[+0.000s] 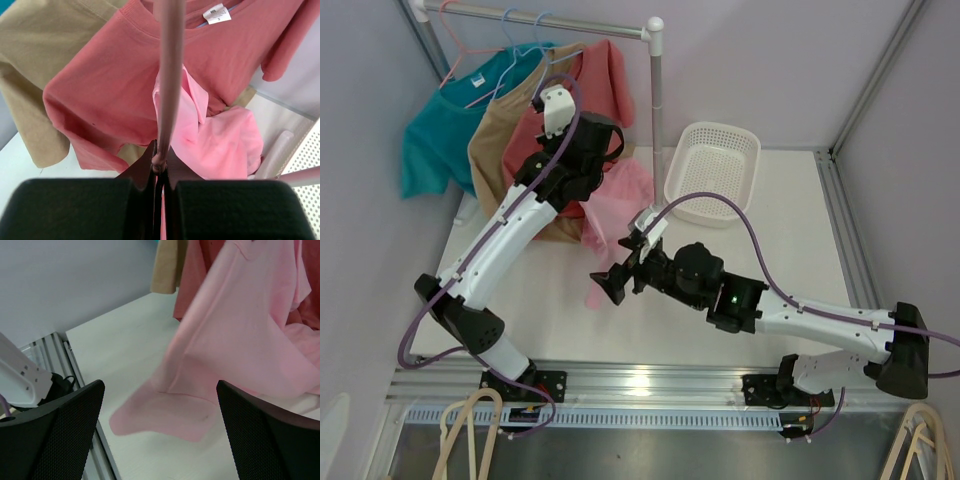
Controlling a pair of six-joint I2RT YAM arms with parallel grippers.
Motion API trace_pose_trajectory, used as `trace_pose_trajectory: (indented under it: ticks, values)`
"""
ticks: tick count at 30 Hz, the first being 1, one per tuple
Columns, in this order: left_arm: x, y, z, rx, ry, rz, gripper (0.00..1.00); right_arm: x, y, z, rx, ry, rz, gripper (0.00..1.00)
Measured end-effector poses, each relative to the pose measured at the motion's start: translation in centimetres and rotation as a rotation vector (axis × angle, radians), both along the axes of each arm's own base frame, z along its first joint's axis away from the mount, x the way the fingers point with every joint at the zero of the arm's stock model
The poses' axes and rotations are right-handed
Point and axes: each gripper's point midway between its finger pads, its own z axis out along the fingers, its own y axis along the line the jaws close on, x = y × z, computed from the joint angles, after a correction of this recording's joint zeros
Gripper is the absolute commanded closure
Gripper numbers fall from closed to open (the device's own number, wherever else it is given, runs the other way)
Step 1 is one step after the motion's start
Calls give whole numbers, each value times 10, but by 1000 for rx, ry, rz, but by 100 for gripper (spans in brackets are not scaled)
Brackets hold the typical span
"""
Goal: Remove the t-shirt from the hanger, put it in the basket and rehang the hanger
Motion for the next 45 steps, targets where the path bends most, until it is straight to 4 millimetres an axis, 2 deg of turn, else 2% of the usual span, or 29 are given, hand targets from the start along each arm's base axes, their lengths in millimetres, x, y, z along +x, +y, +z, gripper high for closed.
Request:
trace_pose_trajectory:
  ticks: [2,5,8,11,14,15,16,18,19,26,31,36,40,45]
  values:
    - [0,2,1,5,-5,10,99,-7,4,7,14,-6,9,1]
    - [0,2,1,6,-7,14,99,-13,5,7,14,-7,8,3]
    - [0,2,1,4,-8,13,99,-7,3,5,9,-8,-32,7]
    - [-1,0,2,4,-10,8,99,3,3,-4,-14,-4,-84,13]
    - [0,-2,3,1,-14,5,99,12,4,-20,-52,2,-131,14]
    - [0,-2,3,0,-17,5,99,14,5,-24,-64,5,-141,19]
    - [0,-2,3,0,-19,5,99,16,6,-29,-74,6,-151,44]
    - [1,-2,3,3,-22,5,99,20,7,-36,-97,4,-167,68]
    - [2,-2,3,7,-22,5,99,22,8,-37,-104,5,-174,100]
    - [9,-4,-4,29,-25,-3,99,23,2,-36,-110,10,-215,100]
    - [22,-3,-11,36,-15,-1,99,2,-19,-22,-78,0,-215,100]
    - [48,-8,-22,51,11,6,99,-25,-36,-13,-50,1,-208,100]
    - [68,-16,-28,58,37,-8,99,-42,-42,-21,-56,19,-205,100]
    - [74,-23,-16,51,38,-47,99,-47,-46,-53,-104,57,-235,100]
